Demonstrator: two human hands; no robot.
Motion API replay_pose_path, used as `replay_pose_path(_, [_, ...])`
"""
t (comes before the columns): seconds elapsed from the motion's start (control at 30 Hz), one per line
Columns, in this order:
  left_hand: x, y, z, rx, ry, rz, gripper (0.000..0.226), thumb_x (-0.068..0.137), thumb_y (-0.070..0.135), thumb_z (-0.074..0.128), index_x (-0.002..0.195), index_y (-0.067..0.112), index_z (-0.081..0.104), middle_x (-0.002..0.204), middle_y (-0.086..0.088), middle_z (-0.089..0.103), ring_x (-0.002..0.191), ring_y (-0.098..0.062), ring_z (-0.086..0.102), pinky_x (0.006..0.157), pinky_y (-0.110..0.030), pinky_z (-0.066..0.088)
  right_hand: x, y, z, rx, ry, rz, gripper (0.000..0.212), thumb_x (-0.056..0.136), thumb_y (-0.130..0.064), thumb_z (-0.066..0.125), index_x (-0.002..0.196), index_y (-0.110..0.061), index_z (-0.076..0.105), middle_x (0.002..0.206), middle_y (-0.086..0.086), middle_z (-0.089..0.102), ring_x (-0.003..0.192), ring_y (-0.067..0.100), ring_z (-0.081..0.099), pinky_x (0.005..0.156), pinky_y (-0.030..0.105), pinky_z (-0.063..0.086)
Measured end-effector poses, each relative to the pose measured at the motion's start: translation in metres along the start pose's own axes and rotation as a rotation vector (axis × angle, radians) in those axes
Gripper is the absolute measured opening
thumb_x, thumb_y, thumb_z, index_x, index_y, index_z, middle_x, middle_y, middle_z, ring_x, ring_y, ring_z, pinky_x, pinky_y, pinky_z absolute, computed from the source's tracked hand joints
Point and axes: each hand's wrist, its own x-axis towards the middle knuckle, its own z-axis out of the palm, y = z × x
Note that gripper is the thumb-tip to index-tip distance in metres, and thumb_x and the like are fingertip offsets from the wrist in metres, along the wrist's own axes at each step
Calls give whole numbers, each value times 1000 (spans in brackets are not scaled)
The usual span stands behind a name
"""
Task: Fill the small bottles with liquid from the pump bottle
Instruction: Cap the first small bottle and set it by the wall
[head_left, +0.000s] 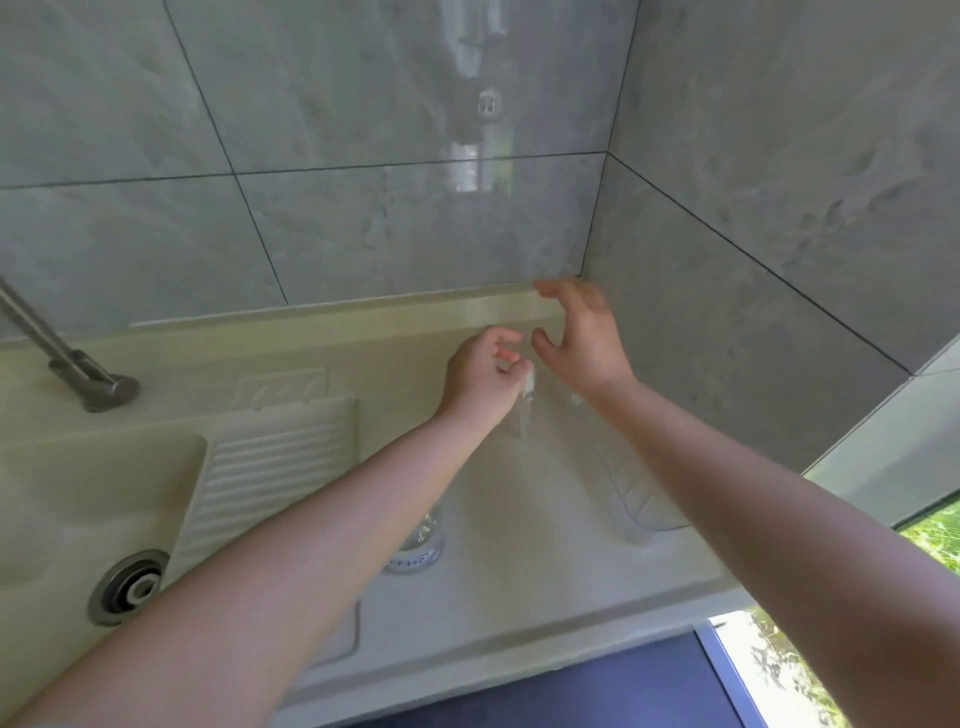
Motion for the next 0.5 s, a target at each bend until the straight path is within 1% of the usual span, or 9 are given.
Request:
replay_pose_path(0.07, [3, -3, -21, 24, 43, -2, 24, 87, 12, 65, 110, 19, 65, 95, 4, 67, 68, -10, 56, 73, -22, 46, 3, -17, 10, 10, -76, -54, 56, 74, -14, 62, 129, -6, 57, 119, 12, 65, 115, 36, 57, 97, 49, 46])
replay_pose_path(0.13, [6, -10, -42, 41, 81, -13, 26, 88, 11, 63, 114, 17, 63, 97, 2, 68, 73, -12, 56, 71, -19, 42, 4, -30, 22, 7, -168, -93, 60, 78, -12, 65, 137, -10, 52, 121, 11, 65, 118, 35, 57, 100, 48, 44])
replay_pose_path(0.2, [7, -20, -62, 74, 112, -34, 27, 90, 9, 61, 116, 14, 60, 98, -1, 68, 79, -13, 56, 68, -14, 35, 6, -40, 34, -45, -284, -114, 62, 81, -15, 68, 141, -13, 50, 124, 9, 65, 126, 37, 51, 106, 46, 38])
replay_pose_path(0.3, [7, -38, -87, 125, 107, -78, 27, 92, 9, 57, 118, 15, 59, 98, 1, 66, 85, -14, 58, 71, -17, 36, 6, -48, 48, -187, -471, -124, 61, 90, -24, 66, 146, -20, 44, 134, 5, 60, 139, 33, 37, 115, 40, 23])
replay_pose_path(0.33, [7, -44, -93, 133, 105, -91, 27, 92, 9, 57, 118, 16, 59, 97, 1, 65, 87, -15, 58, 71, -19, 37, 5, -50, 50, -224, -503, -130, 59, 92, -26, 64, 147, -21, 44, 136, 3, 59, 141, 31, 34, 115, 38, 21])
replay_pose_path(0.4, [6, -56, -104, 153, 104, -103, 27, 91, 9, 57, 117, 17, 59, 94, 3, 64, 85, -15, 59, 68, -20, 38, 4, -56, 56, -261, -530, -146, 55, 93, -28, 63, 145, -23, 45, 134, 1, 59, 139, 29, 36, 114, 37, 21])
replay_pose_path(0.43, [5, -62, -106, 164, 101, -103, 26, 91, 9, 57, 116, 16, 59, 92, 4, 64, 82, -14, 58, 65, -18, 38, 3, -56, 56, -282, -540, -157, 53, 93, -29, 62, 144, -24, 46, 134, -1, 59, 137, 27, 38, 113, 37, 22])
replay_pose_path(0.5, [3, -72, -110, 180, 96, -105, 26, 90, 9, 60, 115, 15, 60, 88, 5, 64, 76, -11, 56, 58, -7, 36, 2, -57, 59, -330, -560, -178, 51, 94, -29, 61, 142, -26, 47, 134, -1, 58, 133, 25, 42, 111, 35, 23])
